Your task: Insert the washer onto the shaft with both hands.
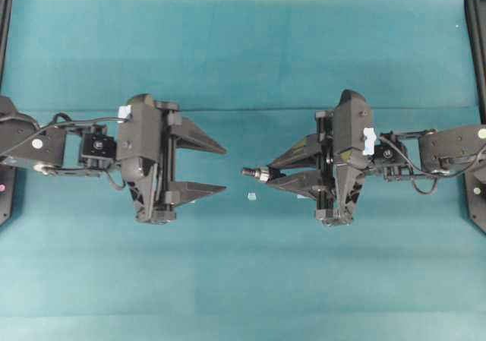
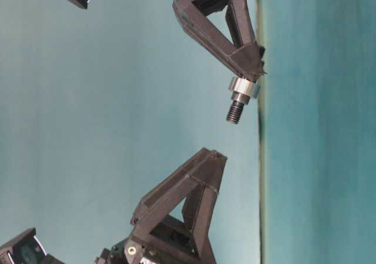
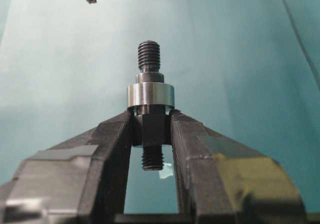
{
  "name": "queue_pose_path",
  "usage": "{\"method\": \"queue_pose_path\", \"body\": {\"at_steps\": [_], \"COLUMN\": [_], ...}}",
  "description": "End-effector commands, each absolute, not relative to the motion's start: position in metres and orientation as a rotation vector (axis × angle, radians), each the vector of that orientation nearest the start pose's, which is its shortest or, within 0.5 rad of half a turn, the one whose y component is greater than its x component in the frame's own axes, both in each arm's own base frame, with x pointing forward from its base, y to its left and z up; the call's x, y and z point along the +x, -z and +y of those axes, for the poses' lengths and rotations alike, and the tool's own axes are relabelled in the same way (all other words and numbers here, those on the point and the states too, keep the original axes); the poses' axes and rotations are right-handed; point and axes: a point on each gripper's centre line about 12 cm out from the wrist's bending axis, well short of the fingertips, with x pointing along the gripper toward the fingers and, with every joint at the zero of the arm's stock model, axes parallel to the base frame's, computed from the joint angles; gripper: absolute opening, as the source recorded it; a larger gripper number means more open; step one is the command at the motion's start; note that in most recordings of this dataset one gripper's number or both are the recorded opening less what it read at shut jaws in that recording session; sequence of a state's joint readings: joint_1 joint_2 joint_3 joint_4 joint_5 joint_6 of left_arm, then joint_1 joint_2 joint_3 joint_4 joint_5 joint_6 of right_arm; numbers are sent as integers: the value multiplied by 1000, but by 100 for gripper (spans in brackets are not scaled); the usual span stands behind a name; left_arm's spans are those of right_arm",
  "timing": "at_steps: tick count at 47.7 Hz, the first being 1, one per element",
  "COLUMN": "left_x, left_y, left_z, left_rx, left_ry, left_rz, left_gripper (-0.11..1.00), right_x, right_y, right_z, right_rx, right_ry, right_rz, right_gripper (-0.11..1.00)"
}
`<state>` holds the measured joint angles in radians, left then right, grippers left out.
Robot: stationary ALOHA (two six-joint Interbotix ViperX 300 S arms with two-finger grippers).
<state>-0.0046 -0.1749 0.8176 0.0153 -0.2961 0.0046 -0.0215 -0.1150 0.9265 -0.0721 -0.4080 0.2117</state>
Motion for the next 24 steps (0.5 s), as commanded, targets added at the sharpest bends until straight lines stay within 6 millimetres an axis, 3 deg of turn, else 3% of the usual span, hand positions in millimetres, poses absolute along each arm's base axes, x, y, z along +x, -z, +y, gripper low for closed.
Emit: {"method": "queue_pose_path", "body": {"at_steps": [1, 24], "left_x": [358, 358], "left_y": [-224, -226], "left_z": [-3, -3], "left_rx": [19, 19], "left_ry": [14, 14], "left_rz": [313, 316], "left_gripper": [79, 79], "right_x": [344, 343], "right_y": [-176, -175], "right_z": [-4, -2], "right_rx": [165, 163], "right_ry": [22, 17], "right_rz": [370, 374], "right_gripper": [0, 0]}}
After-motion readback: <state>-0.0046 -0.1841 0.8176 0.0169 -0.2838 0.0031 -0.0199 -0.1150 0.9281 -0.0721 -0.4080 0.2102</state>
